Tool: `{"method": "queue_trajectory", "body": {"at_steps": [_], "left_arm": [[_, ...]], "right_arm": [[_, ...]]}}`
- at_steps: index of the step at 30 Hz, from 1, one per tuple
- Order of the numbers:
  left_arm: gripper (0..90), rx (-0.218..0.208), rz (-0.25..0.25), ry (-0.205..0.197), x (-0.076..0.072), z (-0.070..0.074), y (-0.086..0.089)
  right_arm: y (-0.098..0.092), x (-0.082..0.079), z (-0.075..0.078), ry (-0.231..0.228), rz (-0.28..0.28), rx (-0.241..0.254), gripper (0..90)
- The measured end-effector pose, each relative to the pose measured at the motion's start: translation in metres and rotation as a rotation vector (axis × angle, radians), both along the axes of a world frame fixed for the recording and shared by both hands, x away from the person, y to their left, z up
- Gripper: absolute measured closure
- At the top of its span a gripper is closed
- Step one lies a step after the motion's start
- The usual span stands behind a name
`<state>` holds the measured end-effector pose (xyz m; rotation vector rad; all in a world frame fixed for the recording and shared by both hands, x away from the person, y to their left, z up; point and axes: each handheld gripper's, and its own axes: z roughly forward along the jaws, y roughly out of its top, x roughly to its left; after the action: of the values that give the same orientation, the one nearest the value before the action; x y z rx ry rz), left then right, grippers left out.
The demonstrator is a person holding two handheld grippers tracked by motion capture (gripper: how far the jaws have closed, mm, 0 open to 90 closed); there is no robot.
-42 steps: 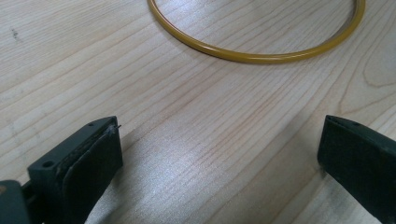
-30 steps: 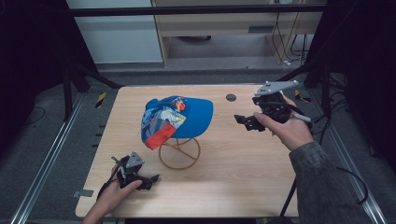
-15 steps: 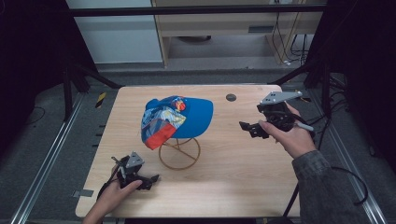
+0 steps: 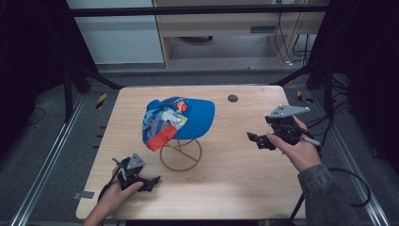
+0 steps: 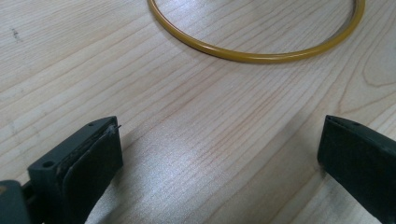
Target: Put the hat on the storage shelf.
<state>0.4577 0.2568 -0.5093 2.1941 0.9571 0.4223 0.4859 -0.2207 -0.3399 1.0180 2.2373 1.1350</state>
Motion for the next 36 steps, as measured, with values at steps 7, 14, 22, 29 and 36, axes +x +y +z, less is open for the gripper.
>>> {"method": "queue_trajectory", "body": {"at_steps": [7, 14, 22, 29, 36], "left_arm": [[0.0, 0.002, -0.001, -0.002, 0.000, 0.000, 0.000], [0.0, 0.001, -0.001, -0.001, 0.000, 0.000, 0.000], [0.0, 0.001, 0.000, -0.002, 0.000, 0.000, 0.000], [0.0, 0.001, 0.000, -0.002, 0.000, 0.000, 0.000], [0.0, 0.001, 0.000, -0.002, 0.000, 0.000, 0.000]], "right_arm": [[-0.003, -0.007, -0.026, 0.024, -0.013, -0.003, 11.5], [-0.006, -0.012, -0.060, 0.074, -0.033, -0.003, 11.7], [0.002, -0.009, -0.108, 0.157, -0.056, 0.017, 11.4], [0.013, -0.010, -0.153, 0.226, -0.089, -0.004, 11.3], [0.015, -0.012, -0.166, 0.197, -0.125, -0.022, 9.8]]}}
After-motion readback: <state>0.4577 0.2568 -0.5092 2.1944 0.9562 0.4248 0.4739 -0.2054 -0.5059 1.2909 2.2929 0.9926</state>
